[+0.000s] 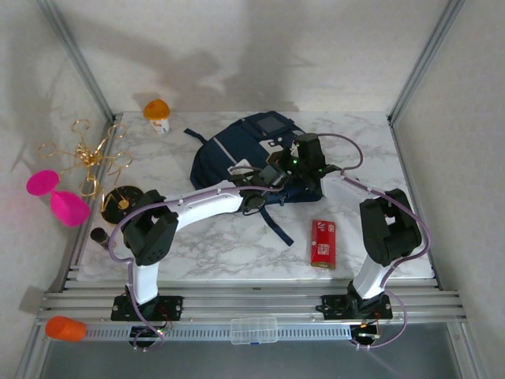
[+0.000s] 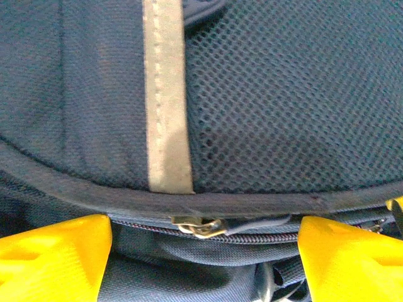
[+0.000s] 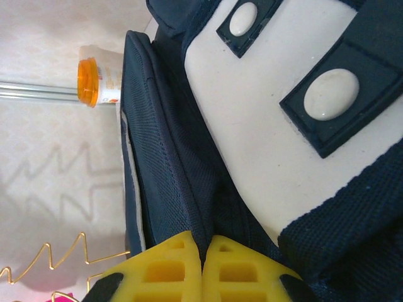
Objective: Pack books, pencil case, and school supplies into a backpack
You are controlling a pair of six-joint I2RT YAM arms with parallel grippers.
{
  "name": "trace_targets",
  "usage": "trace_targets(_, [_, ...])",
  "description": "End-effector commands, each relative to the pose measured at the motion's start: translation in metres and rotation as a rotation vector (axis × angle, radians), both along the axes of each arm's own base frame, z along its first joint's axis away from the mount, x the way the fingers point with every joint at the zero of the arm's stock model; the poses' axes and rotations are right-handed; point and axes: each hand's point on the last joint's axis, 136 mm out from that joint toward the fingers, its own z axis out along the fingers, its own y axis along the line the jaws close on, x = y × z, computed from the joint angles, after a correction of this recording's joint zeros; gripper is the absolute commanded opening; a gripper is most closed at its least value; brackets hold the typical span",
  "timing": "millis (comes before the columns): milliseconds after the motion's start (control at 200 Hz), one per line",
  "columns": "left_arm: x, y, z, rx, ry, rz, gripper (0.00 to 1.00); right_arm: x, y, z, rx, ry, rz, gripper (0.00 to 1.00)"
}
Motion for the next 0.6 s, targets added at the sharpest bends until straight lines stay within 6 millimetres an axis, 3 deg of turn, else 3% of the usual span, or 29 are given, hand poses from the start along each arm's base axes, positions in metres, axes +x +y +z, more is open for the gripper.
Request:
trace_targets(0, [-0.009,0.056,-0.008,0.105,0.013,0.164,0.78,0.008,0.008,0.051,0.107,-0.147,-0.003,0.0])
trace_targets(220, [-0.037,0.113,0.007,0.094,-0.007,0.257,0.71,0.01,0.003,0.047,0.072,-0.154,-0.021,0.0])
trace_targets(320, [-0.051,0.123,0.009,0.074,-0.009,0.237,0.7,0.01,0.004,0.049,0.068,-0.157,-0.017,0.0])
trace_targets(426, [-0.048,0.109,0.021,0.045,-0.024,0.132,0.67,0.01,0.004,0.051,0.066,-0.162,-0.019,0.0])
trace_targets(596, [-0.029,0.064,0.047,0.092,-0.034,-0.124,0.65,0.011,0.008,0.053,0.076,-0.159,-0.006,0.0])
